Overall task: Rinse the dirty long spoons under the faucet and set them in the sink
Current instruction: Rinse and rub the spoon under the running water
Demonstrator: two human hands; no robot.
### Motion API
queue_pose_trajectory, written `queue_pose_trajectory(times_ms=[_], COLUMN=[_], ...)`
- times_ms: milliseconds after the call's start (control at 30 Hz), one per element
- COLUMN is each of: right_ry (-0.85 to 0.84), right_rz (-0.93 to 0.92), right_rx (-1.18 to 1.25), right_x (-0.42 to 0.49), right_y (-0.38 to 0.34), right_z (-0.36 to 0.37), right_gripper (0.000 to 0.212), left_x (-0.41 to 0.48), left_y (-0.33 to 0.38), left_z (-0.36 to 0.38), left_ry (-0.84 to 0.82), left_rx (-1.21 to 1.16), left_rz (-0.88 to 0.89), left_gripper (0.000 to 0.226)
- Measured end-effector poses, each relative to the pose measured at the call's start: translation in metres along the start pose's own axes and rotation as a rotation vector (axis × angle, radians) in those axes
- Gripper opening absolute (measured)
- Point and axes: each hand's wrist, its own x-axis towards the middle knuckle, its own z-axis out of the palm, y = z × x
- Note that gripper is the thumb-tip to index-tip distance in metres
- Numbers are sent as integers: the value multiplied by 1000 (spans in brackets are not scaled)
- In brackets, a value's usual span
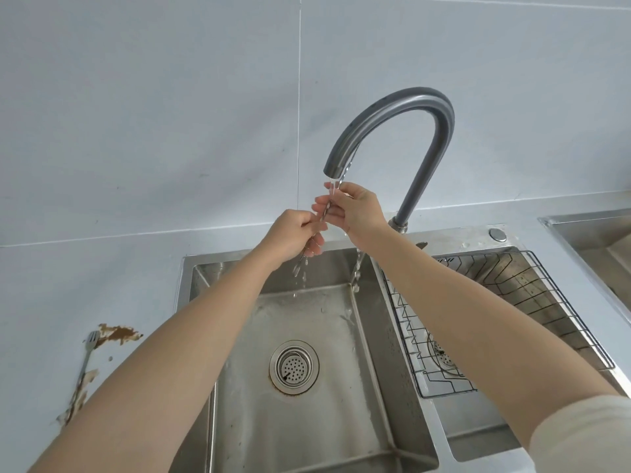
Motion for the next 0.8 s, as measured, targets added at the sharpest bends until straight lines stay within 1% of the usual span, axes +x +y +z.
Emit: queue_pose_trajectory(times_ms=[100,267,400,533,667,800], right_ry=[-21,-23,-19,46,58,83], right_rz=[21,53,79,83,103,107], right_rx=[-7,-78,-164,-162,-165,-180], right_x=[-6,-12,-17,-16,-18,-17], right_y=[4,15,21,21,21,20], right_z=[3,4,5,3,5,10], right_gripper=[13,18,10,19,20,22], left_x=[-6,-14,-21,-33,-39,-44], left_y=[-8,-25,-38,-51,-63,-78], left_z=[-5,-4,-1,2,4,9], left_ry=[-16,41,42,32,76,80], left_rx=[-7,19,33,47,105,135], left_rz=[0,-26,-43,-61,-31,-22], left_gripper=[25,24,23,24,29,33])
